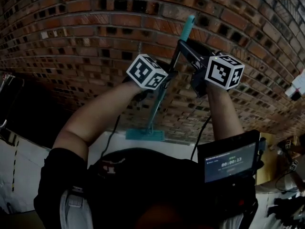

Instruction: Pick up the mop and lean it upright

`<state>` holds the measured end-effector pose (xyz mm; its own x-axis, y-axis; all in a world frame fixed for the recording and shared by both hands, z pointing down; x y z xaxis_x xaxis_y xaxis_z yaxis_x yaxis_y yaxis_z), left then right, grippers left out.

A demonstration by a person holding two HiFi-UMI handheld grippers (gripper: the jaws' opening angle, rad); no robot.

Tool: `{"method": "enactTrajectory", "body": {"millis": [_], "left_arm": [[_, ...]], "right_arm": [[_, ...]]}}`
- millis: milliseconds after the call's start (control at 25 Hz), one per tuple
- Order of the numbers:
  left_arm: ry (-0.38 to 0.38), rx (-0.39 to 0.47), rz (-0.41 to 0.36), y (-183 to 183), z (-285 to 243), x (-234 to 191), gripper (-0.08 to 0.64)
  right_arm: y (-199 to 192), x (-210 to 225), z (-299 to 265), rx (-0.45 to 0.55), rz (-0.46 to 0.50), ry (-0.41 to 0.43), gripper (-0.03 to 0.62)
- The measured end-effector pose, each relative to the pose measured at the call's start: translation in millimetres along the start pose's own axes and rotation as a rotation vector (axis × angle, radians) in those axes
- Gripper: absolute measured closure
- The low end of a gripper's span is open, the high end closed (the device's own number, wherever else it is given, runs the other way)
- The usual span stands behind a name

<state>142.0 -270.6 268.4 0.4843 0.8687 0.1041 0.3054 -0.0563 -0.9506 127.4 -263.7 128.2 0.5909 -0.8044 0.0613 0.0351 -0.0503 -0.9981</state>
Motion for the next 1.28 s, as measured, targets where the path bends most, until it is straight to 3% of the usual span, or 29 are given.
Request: {"method": "enactTrajectory", "body": {"millis": [600,1280], "left_arm": [[-0.044,0.048,-0.03,53.2,24.4,2.2,0.462],[-0.052,0.052,0.001,48.4,24.2,0.1,0.462]], "right_arm": [[57.3,-21.0,2.2,0.031,0.05,0.036,0.48],[53.2,-21.5,0.6,0.03,0.031,0.039,0.476]]}}
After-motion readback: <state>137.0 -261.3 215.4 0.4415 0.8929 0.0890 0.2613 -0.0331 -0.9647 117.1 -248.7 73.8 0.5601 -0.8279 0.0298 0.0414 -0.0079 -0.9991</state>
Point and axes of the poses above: the fingertips, and each gripper's own axes: z backward along the fingers, x to its right, y out of its top, the point moved 1 cm from there along z, backward along the fingers, and after that the axes turned 14 degrees about y, right-handed, at the moved point
